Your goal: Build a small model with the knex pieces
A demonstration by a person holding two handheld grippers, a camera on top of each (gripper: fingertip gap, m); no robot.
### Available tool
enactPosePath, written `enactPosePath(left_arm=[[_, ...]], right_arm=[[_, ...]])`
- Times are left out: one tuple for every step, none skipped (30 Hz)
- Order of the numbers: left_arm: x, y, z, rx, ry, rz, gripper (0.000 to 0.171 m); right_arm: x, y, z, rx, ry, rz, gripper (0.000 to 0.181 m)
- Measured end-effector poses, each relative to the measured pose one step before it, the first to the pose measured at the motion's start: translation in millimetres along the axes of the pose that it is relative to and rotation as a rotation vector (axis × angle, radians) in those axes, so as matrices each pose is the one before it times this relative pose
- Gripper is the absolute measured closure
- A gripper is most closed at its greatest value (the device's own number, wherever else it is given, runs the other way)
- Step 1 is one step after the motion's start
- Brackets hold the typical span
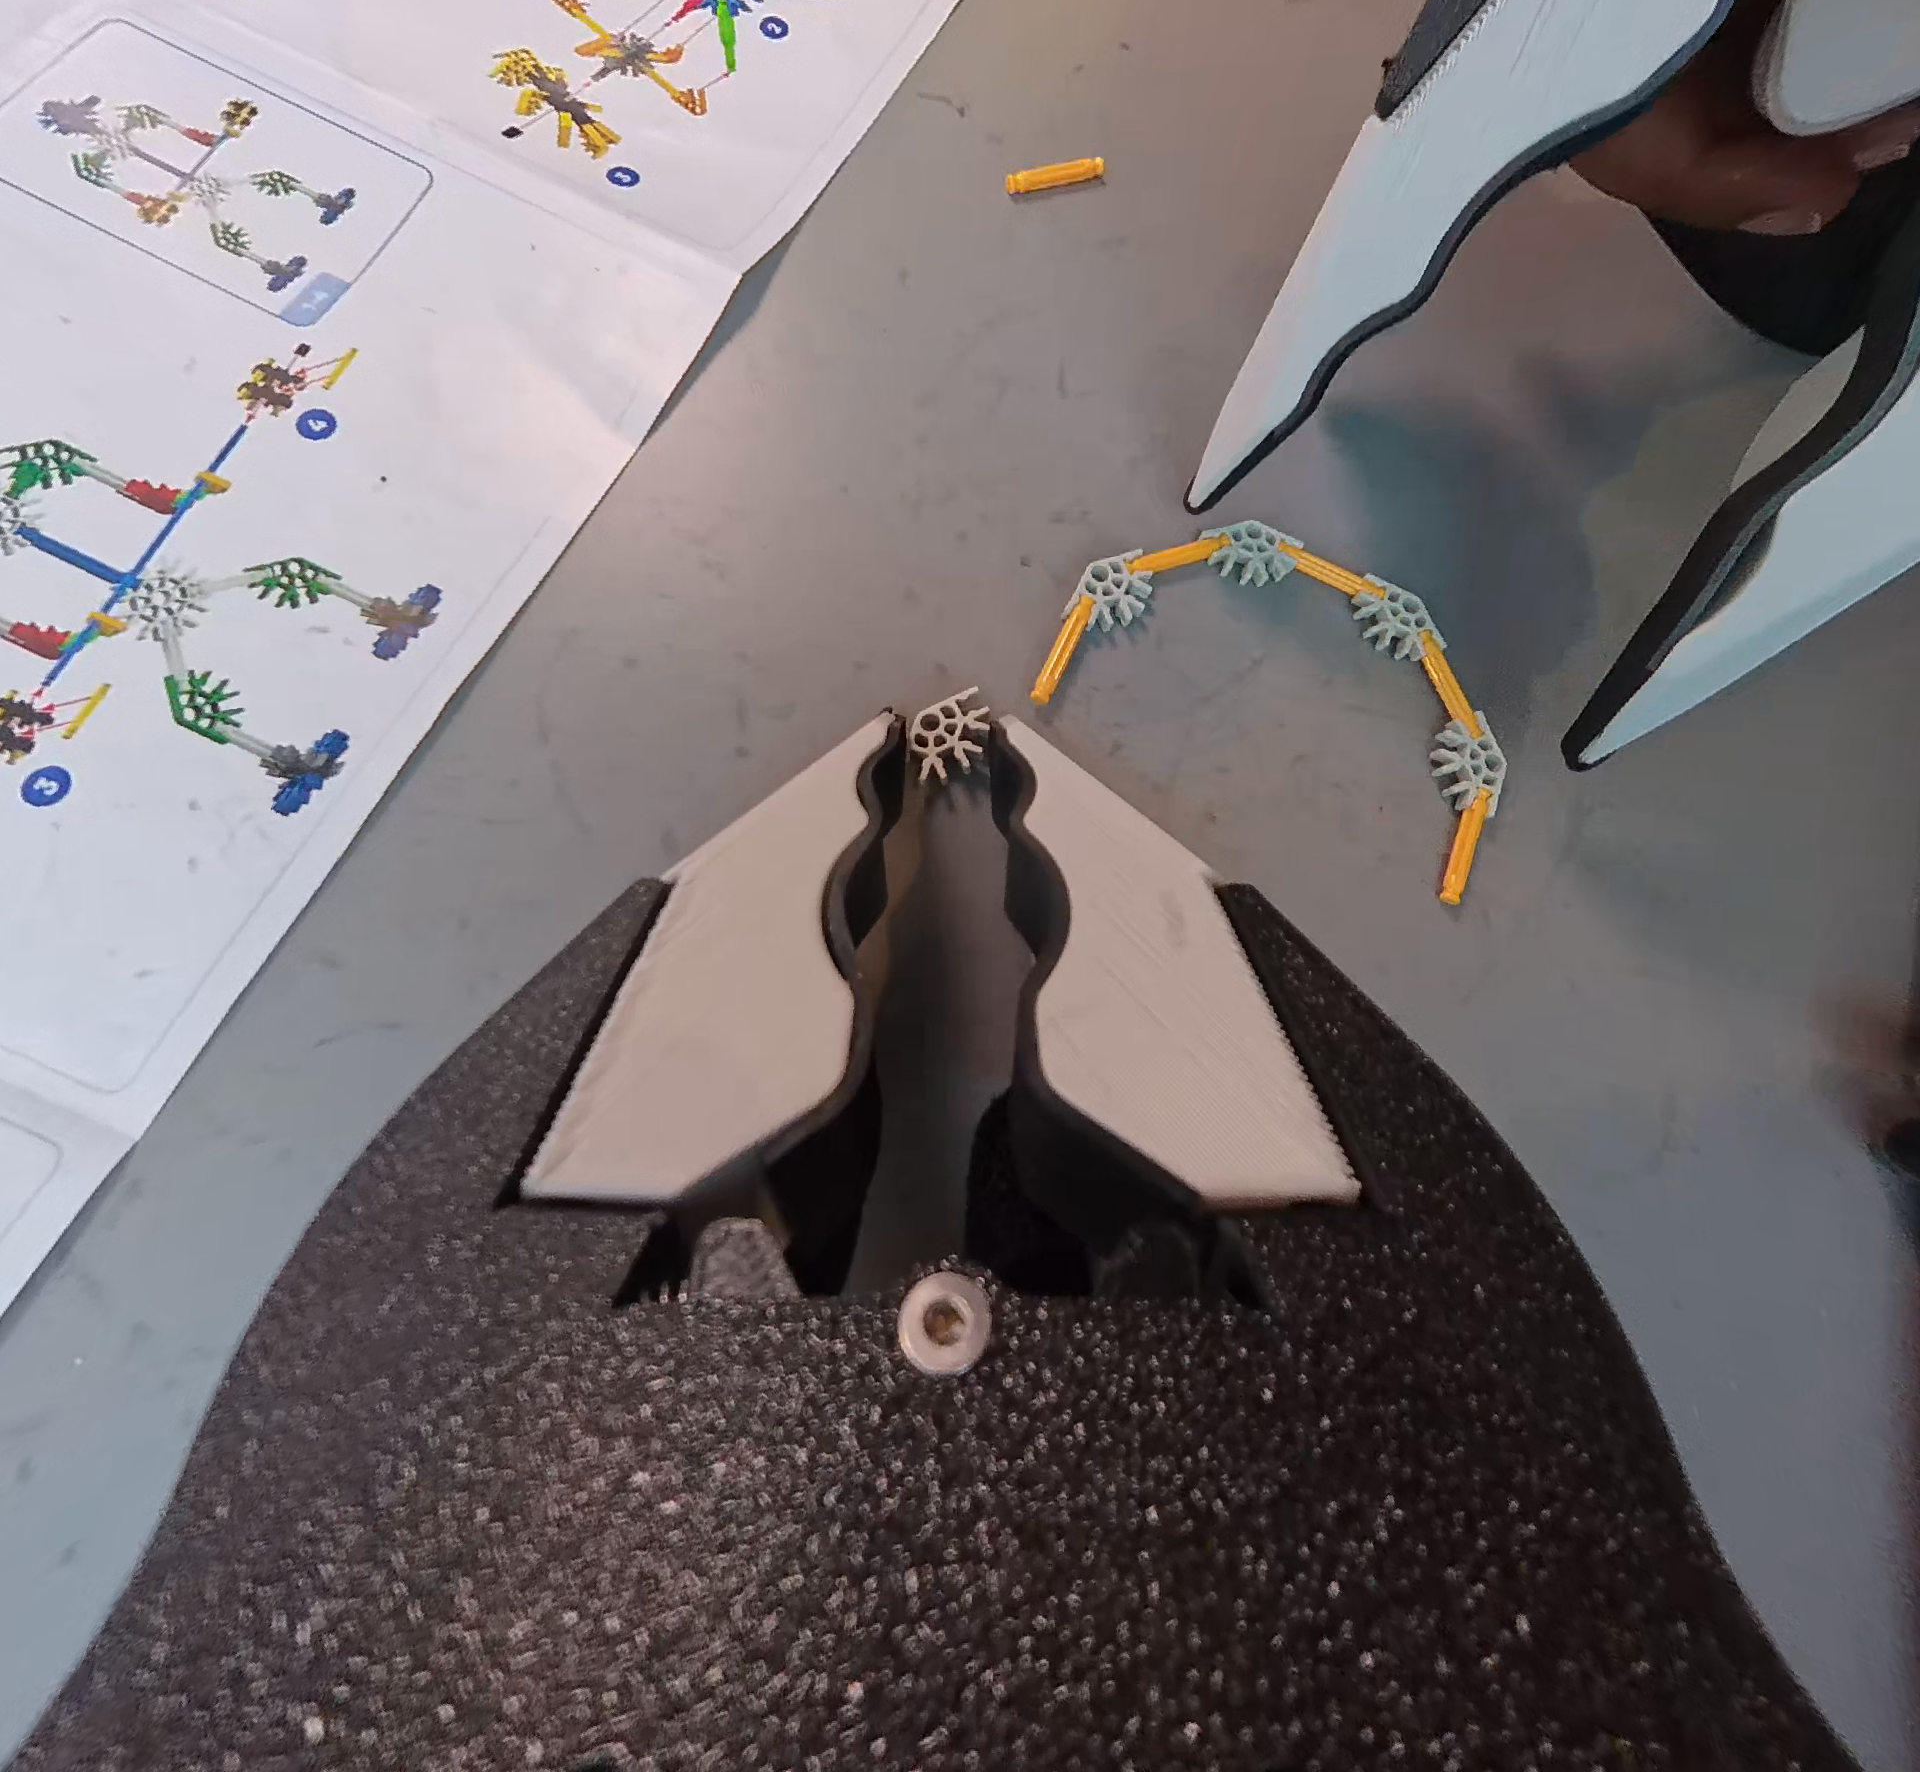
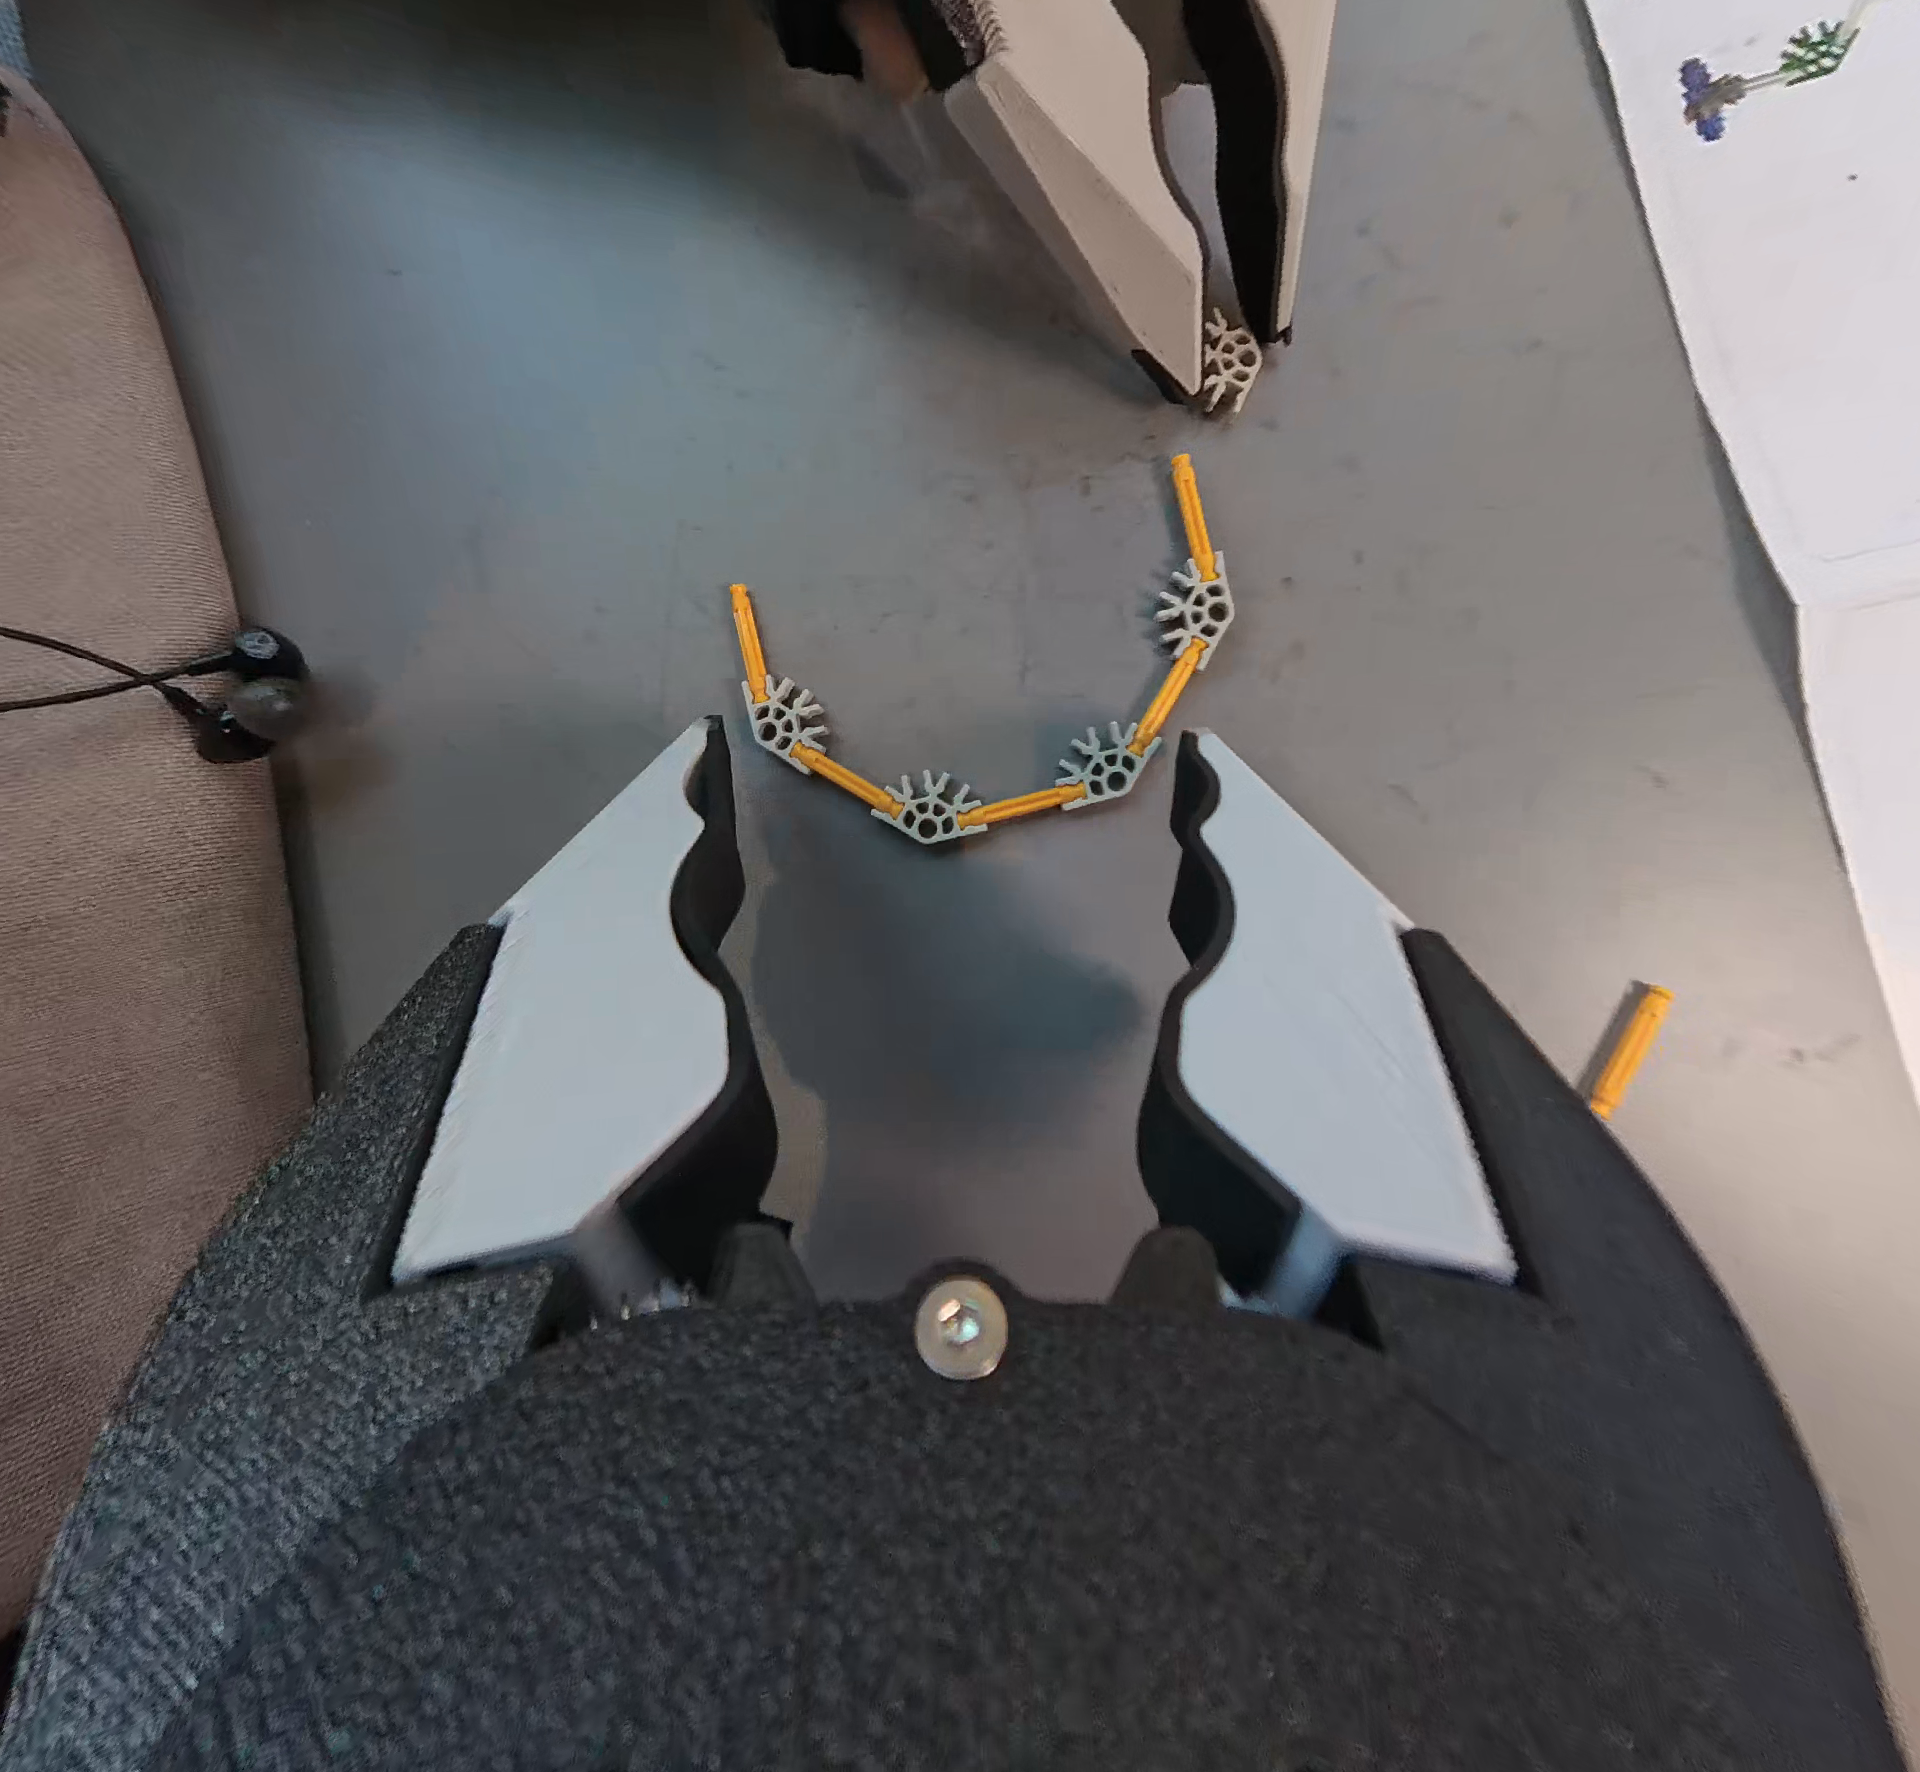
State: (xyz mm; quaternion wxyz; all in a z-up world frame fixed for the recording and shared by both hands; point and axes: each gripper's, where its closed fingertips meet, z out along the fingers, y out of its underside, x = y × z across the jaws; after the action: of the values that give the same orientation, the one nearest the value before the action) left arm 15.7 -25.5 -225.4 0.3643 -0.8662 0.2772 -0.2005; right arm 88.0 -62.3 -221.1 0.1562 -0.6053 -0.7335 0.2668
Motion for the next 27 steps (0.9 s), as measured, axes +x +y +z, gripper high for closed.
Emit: enactPosePath(left_arm=[[0.05,-0.10,0.00,0.00079,0.0005,-0.0027,0.156],[0.49,-0.08,0.12,0.00012,0.0022,-0.0005,0.156],[0.99,0.07,0.17,-0.00088,0.0024,0.0009,0.156],[0.91,0.11,0.35,-0.00154,0.0012,0.0008,0.156],[0.79,0.04,0.22,-0.00235,-0.0012,-0.0007,0.156],[1.29,0.50,0.14,-0.00523,0.0026,0.0024,0.156],[2.11,1.20,0.28,-0.00991,0.0076,0.0055,0.154],[2.18,0.44,-0.66,-0.00527,0.0069,0.0102,0.150],[1.76,1.01,-1.12,-0.00804,0.0057,0.0103,0.149],[2.02,0.79,-1.63,-0.00442,0.0083,0.0108,0.148],[2.88,1.46,-2.02,-0.00878,0.0176,0.0068,0.148],[3.83,2.77,-2.02,-0.01724,0.0278,0.0057,0.148],[1.87,1.83,-2.24,-0.00886,0.0164,0.0074,0.149],[-0.31,0.82,-2.47,-0.00282,0.0041,0.0068,0.150],[-0.13,0.84,-2.22,-0.00449,0.0082,0.0041,0.150],[-1.81,-0.51,-2.17,0.00432,-0.0034,-0.0018,0.150],[-3.51,-2.01,-1.96,0.01440,-0.0142,-0.0065,0.150],[-1.46,-1.42,-1.14,0.00989,-0.0020,-0.0065,0.150],[-0.84,-1.09,-0.01,0.00796,-0.0011,-0.0036,0.150],[-0.89,-0.24,0.95,0.00394,-0.0043,0.0024,0.150],[-0.96,0.21,1.74,0.00007,-0.0087,0.0075,0.149],[-0.70,-0.17,1.98,0.00207,-0.0102,0.0112,0.149],[0.17,-0.09,2.16,0.00022,-0.0046,0.0090,0.149],[1.25,0.00,1.90,-0.00156,0.0018,0.0069,0.150],[1.86,0.04,1.75,-0.00208,0.0059,0.0075,0.150],[1.93,0.49,1.78,-0.00419,0.0052,0.0086,0.152],[1.09,1.48,1.98,-0.00983,0.0001,0.0071,0.154]], right_arm=[[1.32,-3.75,-2.38,0.0291,-0.0047,-0.0100,0.098],[2.21,-4.33,-2.47,0.0309,0.0025,-0.0117,0.100],[4.26,-4.49,-1.93,0.0298,0.0148,-0.0108,0.104],[4.57,-3.38,-1.06,0.0246,0.0173,-0.0139,0.110],[3.81,-2.21,-0.31,0.0194,0.0131,-0.0195,0.119],[4.33,-1.58,0.41,0.0180,0.0168,-0.0152,0.125],[4.28,-0.25,0.96,0.0077,0.0176,-0.0033,0.129],[3.94,0.40,1.16,0.0024,0.0157,0.0003,0.135],[3.63,0.17,1.22,0.0046,0.0162,-0.0051,0.139],[3.57,0.68,1.38,0.0008,0.0180,-0.0088,0.142],[3.60,1.49,1.58,-0.0057,0.0186,-0.0103,0.145],[2.85,1.91,2.20,-0.0106,0.0146,-0.0108,0.147],[2.17,1.60,2.34,-0.0110,0.0111,-0.0118,0.149],[1.40,0.67,2.55,-0.0071,0.0071,-0.0096,0.150],[-0.15,0.13,2.58,-0.0055,-0.0035,-0.0050,0.151],[-0.65,-0.60,2.38,-0.0020,-0.0065,-0.0004,0.151],[0.11,-1.06,2.03,0.0003,-0.0031,0.0003,0.151],[0.19,-1.01,1.68,-0.0015,-0.0033,-0.0007,0.152],[0.47,-0.79,1.37,-0.0037,-0.0031,-0.0010,0.152],[0.06,-0.76,1.30,-0.0038,-0.0053,-0.0026,0.154],[-0.04,-1.14,1.05,-0.0012,-0.0050,-0.0022,0.157],[-0.22,-1.18,0.86,0.0000,-0.0048,-0.0014,0.160],[-0.68,-0.24,0.88,-0.0041,-0.0070,-0.0015,0.163],[0.25,0.54,0.88,-0.0071,-0.0005,-0.0013,0.166],[0.91,1.11,0.81,-0.0083,0.0048,-0.0016,0.169],[-0.50,0.95,0.73,-0.0054,-0.0025,-0.0033,0.171],[-1.52,-0.55,0.20,0.0048,-0.0089,0.0019,0.173]])
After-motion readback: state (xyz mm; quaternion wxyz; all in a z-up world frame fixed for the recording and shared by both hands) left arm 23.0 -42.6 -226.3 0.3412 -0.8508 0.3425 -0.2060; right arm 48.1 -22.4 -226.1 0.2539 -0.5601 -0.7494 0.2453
